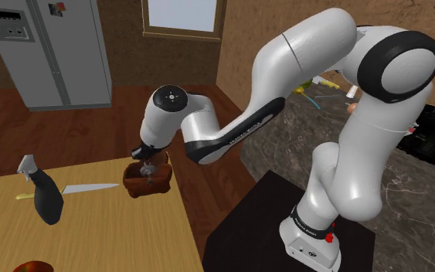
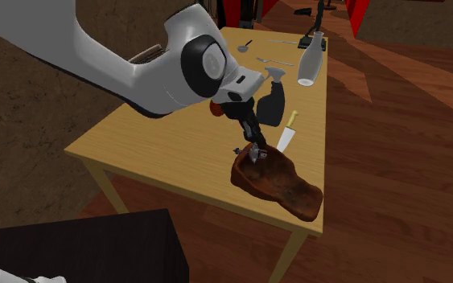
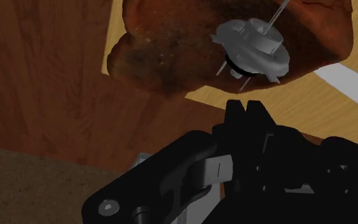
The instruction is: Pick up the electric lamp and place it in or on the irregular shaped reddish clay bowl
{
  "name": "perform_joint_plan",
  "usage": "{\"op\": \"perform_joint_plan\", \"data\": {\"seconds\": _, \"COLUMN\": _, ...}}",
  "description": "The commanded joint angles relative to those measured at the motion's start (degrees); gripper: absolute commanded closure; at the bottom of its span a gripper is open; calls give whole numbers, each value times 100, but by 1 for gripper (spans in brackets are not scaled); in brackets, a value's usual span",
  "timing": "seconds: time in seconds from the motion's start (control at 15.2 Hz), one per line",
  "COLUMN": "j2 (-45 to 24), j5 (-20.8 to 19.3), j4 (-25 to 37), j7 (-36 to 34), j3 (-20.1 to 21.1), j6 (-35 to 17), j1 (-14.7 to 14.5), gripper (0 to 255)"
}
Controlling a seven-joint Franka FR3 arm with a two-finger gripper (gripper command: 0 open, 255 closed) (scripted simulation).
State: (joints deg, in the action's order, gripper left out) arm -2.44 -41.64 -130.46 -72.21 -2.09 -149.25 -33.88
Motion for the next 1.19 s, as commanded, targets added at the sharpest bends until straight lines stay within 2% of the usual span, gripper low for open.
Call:
{"op": "perform_joint_plan", "data": {"seconds": 0.0, "j2": 59, "j5": -48, "j4": -178, "j7": 207, "j3": -157, "j6": -257, "j1": 172, "gripper": 255}}
{"op": "perform_joint_plan", "data": {"seconds": 0.13, "j2": 23, "j5": -42, "j4": -114, "j7": 140, "j3": -118, "j6": -190, "j1": 127, "gripper": 255}}
{"op": "perform_joint_plan", "data": {"seconds": 0.2, "j2": 23, "j5": -42, "j4": -114, "j7": 140, "j3": -118, "j6": -190, "j1": 126, "gripper": 0}}
{"op": "perform_joint_plan", "data": {"seconds": 0.33, "j2": 253, "j5": -631, "j4": -691, "j7": -604, "j3": -157, "j6": -877, "j1": 141, "gripper": 0}}
{"op": "perform_joint_plan", "data": {"seconds": 0.46, "j2": 394, "j5": -1625, "j4": -1138, "j7": -1702, "j3": -190, "j6": -1513, "j1": 197, "gripper": 0}}
{"op": "perform_joint_plan", "data": {"seconds": 0.53, "j2": 413, "j5": -1940, "j4": -1216, "j7": -2036, "j3": -193, "j6": -1649, "j1": 219, "gripper": 0}}
{"op": "perform_joint_plan", "data": {"seconds": 0.99, "j2": -290, "j5": -2748, "j4": -767, "j7": -2751, "j3": -304, "j6": -1901, "j1": 297, "gripper": 0}}
{"op": "perform_joint_plan", "data": {"seconds": 1.12, "j2": -347, "j5": -2813, "j4": -728, "j7": -2810, "j3": -318, "j6": -1920, "j1": 297, "gripper": 0}}
